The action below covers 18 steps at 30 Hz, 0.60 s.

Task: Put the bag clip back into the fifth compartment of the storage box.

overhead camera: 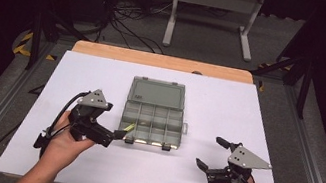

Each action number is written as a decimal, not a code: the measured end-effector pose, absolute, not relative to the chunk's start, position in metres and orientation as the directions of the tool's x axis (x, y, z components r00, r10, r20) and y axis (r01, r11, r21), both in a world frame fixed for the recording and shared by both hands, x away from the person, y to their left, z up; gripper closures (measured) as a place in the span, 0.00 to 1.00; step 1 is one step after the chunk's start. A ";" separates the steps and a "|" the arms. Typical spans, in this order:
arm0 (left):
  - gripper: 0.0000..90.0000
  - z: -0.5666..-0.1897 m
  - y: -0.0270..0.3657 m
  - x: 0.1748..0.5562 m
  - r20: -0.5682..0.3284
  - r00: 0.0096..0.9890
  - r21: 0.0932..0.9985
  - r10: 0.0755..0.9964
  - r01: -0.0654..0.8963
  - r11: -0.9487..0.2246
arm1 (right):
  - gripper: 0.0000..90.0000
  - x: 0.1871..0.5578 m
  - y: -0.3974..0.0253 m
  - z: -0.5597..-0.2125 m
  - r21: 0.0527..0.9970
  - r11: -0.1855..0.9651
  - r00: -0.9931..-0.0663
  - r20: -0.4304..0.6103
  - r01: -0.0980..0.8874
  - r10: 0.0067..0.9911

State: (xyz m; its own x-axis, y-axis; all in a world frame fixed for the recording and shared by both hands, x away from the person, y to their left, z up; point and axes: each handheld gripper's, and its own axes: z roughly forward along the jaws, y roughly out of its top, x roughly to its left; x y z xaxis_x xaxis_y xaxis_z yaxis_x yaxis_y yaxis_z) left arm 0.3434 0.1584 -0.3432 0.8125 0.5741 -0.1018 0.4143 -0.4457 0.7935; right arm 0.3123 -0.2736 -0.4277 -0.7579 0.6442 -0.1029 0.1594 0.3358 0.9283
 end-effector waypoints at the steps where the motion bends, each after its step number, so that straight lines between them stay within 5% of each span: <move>1: 0.01 -0.344 0.161 0.342 -0.099 0.814 0.803 0.573 0.406 -0.438 | 0.05 0.312 -0.274 -0.428 0.929 0.335 -0.758 -0.102 0.159 0.644; 18: 0.00 -0.366 0.206 0.319 -0.100 0.808 0.900 0.581 0.323 -0.294 | 0.05 0.310 -0.273 -0.426 0.935 0.326 -0.754 -0.113 0.139 0.648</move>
State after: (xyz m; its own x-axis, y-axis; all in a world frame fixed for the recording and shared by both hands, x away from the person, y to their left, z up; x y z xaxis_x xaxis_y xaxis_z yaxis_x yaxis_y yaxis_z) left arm 0.3193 0.2064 -0.3655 0.8076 0.5813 -0.0998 0.3226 -0.2936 0.8998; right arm 0.3099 -0.2734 -0.4257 -0.7536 0.6475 -0.1132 0.1394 0.3257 0.9351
